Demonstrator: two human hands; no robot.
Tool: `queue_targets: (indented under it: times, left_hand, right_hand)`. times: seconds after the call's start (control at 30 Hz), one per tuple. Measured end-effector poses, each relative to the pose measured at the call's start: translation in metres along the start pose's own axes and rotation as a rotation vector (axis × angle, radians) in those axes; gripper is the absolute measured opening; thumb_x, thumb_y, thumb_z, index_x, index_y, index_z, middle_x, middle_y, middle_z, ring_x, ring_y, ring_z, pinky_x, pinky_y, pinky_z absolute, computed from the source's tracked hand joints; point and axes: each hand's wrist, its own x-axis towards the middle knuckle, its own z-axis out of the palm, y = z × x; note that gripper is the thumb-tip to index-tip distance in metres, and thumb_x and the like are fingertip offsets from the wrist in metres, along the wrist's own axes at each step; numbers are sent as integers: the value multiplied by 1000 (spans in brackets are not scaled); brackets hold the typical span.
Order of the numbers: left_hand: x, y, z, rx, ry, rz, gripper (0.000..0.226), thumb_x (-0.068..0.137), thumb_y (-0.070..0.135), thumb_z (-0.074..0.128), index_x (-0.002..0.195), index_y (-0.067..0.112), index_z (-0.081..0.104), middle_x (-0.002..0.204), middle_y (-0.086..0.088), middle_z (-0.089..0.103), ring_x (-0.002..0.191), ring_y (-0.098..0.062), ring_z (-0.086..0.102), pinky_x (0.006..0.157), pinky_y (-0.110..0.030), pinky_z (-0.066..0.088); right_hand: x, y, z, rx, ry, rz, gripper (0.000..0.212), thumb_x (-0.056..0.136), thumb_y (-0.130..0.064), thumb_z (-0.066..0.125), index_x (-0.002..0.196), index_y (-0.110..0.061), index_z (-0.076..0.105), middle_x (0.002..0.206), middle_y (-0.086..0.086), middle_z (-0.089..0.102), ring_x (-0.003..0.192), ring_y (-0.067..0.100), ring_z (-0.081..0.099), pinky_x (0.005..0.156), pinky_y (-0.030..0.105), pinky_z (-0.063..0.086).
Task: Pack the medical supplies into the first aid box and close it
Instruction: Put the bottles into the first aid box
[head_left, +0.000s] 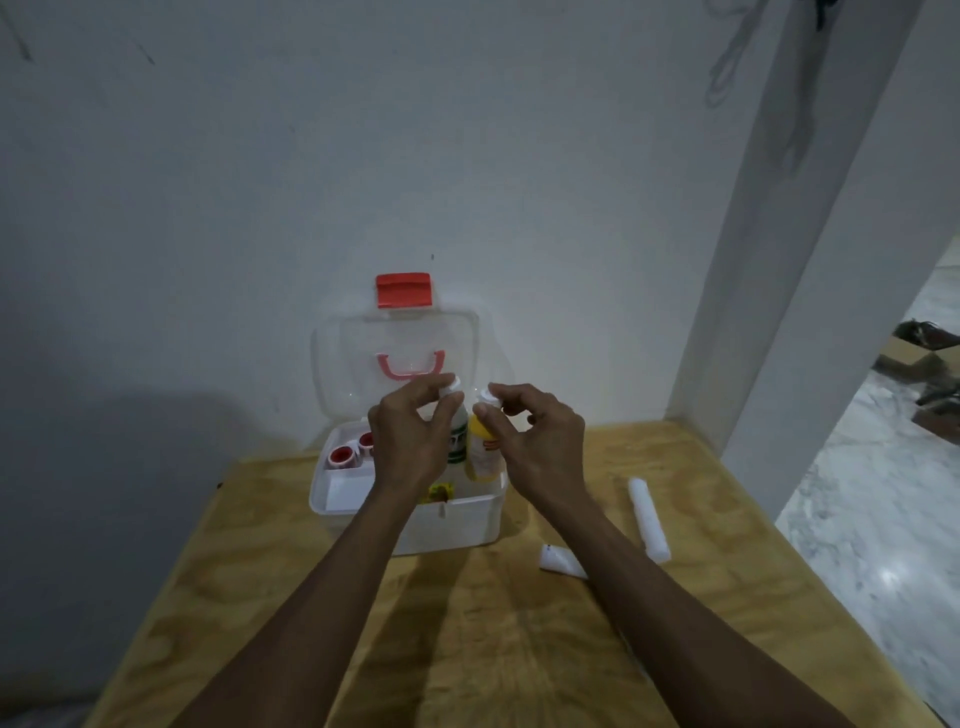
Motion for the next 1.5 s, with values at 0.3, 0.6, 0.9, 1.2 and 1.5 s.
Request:
queue_targets:
  times: [0.3,0.6,0.9,1.2,1.5]
  left_hand:
    - [-2,-18,8,80,-124,15,23,86,21,71,108,16,73,107,1,74,93,-7,66,84,-30,55]
    - [3,-23,11,69,-170,16,20,86,19,72,106,14,72,106,-1,74,91,-6,66,81,-24,53]
    - [11,-24,11,5,-232,-1,18,83,14,74,101,11,74,101,0,74,92,-10,69,81,-22,55]
    - [13,-27,13,-33,-232,-37,17,83,14,74,100,13,72,98,2,73,89,-5,68,77,-15,53]
    - [12,-34,10,63,-330,24,9,84,12,73,93,13,70,96,0,72,88,-8,67,75,-12,48]
  right_hand:
    - [-15,9,7,-57,-57,6,22,85,-29,73,105,-18,74,93,-3,72,87,11,62,75,32,52]
    - [-12,17,10,-148,-118,5,20,85,-33,72,101,-22,73,92,-4,72,86,11,61,74,34,52]
    - [-12,17,9,-169,-132,-19,19,85,-30,73,100,-19,73,91,-2,73,83,10,60,72,31,50]
    - [-12,19,8,-176,-141,-12,19,84,-31,73,100,-20,74,91,-2,72,84,11,62,73,33,52]
    - [-13,21,11,-192,-153,1,18,85,-34,72,99,-23,74,93,-4,73,88,12,61,75,35,51]
